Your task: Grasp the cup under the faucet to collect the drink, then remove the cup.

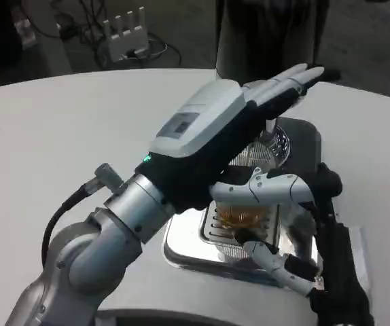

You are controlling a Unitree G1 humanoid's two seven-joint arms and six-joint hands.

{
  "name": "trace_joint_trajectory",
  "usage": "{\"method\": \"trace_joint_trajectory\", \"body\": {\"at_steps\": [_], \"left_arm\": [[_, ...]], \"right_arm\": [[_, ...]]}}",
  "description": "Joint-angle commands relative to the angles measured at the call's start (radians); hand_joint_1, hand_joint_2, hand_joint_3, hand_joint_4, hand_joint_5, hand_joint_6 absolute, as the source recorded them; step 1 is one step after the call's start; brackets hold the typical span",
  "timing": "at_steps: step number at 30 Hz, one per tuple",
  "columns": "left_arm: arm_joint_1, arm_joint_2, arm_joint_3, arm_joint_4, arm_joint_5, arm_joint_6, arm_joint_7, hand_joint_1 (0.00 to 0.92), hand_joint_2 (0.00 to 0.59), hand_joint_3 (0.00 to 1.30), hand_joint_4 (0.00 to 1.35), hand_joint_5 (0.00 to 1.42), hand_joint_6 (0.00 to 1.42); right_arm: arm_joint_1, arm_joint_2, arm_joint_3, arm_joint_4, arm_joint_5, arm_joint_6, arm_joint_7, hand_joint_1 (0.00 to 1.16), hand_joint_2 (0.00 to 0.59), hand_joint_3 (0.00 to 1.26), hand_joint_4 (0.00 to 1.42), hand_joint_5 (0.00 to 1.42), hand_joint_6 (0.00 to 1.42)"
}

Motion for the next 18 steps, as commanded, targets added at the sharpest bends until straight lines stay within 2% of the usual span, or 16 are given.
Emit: {"method": "trace_joint_trajectory", "body": {"at_steps": [1,9,18], "left_arm": [[0.008,0.01,-0.018,-0.013,0.019,0.011,-0.025,0.0,0.069,0.15,0.08,0.19,0.15],[0.009,0.018,-0.016,-0.024,0.018,0.02,-0.025,0.0,0.07,0.16,0.09,0.2,0.17],[0.005,0.02,-0.013,-0.024,0.019,0.025,-0.024,0.0,0.066,0.16,0.09,0.2,0.17]], "right_arm": [[-0.037,0.049,-0.015,0.039,0.02,0.013,-0.024,0.88,0.162,0.0,0.09,0.15,0.24],[-0.096,0.054,-0.013,0.101,0.021,0.013,-0.051,0.87,0.159,0.01,0.1,0.16,0.26],[-0.14,0.075,0.023,0.14,0.012,0.012,-0.08,0.87,0.159,0.02,0.11,0.18,0.26]]}}
